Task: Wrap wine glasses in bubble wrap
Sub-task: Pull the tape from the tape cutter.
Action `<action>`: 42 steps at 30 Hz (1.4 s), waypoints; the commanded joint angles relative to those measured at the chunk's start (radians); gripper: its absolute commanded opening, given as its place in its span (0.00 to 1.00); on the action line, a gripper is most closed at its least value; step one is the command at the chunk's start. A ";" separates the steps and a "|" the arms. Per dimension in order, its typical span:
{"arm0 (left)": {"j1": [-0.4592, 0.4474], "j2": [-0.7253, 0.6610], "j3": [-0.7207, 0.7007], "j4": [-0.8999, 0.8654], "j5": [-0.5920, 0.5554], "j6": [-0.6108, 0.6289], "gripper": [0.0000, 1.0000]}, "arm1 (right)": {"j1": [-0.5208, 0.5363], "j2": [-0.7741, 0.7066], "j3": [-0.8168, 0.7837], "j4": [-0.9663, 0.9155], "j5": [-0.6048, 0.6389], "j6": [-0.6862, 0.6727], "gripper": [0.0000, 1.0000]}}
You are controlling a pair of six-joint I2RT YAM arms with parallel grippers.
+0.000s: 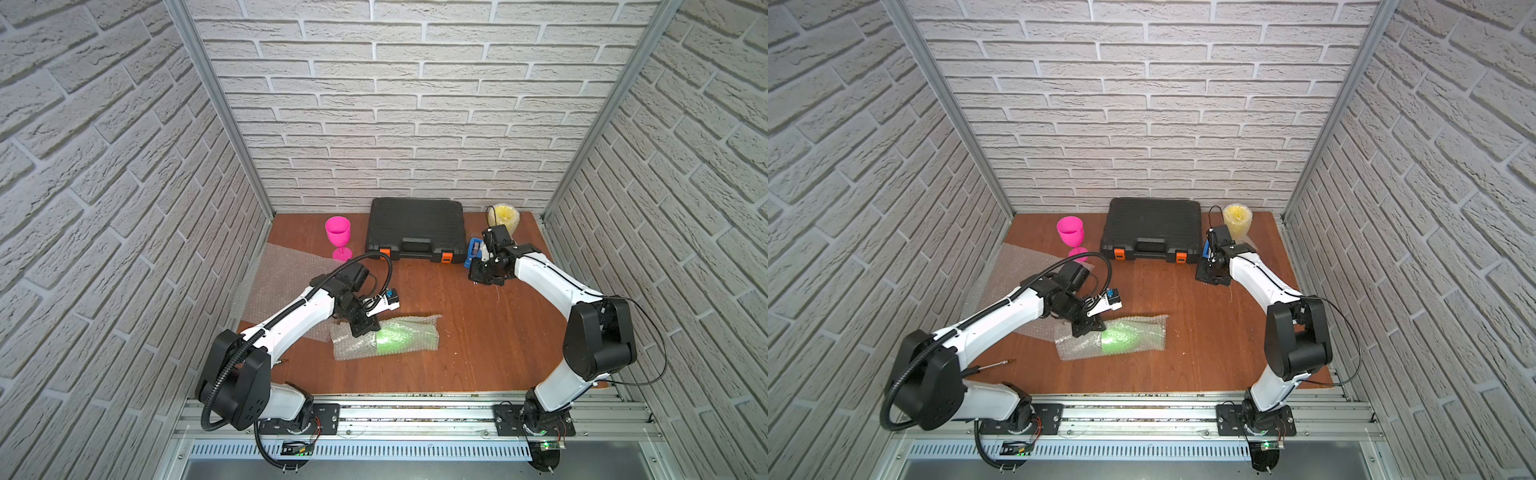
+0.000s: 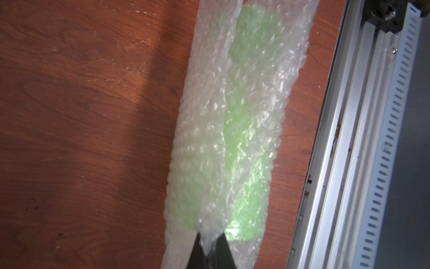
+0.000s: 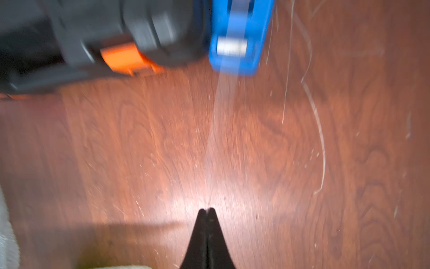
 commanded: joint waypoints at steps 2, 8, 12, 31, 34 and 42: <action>-0.007 0.010 -0.004 -0.024 0.009 0.002 0.00 | 0.048 -0.012 -0.056 -0.015 -0.018 0.013 0.03; -0.009 0.014 -0.005 -0.026 0.008 0.002 0.00 | 0.076 0.051 -0.095 0.019 0.009 0.014 0.03; -0.008 0.022 -0.005 -0.028 0.009 0.002 0.00 | 0.092 0.074 -0.107 0.024 -0.009 0.019 0.18; -0.011 0.040 0.006 -0.044 0.008 0.010 0.00 | -0.087 -0.388 -0.280 0.226 -0.177 -0.065 0.58; -0.010 0.038 0.004 -0.044 0.010 0.011 0.00 | -0.172 -0.294 -0.299 0.390 -0.330 -0.041 0.52; -0.012 0.039 0.001 -0.042 0.014 0.011 0.00 | -0.278 -0.002 -0.299 0.714 -0.475 0.016 0.44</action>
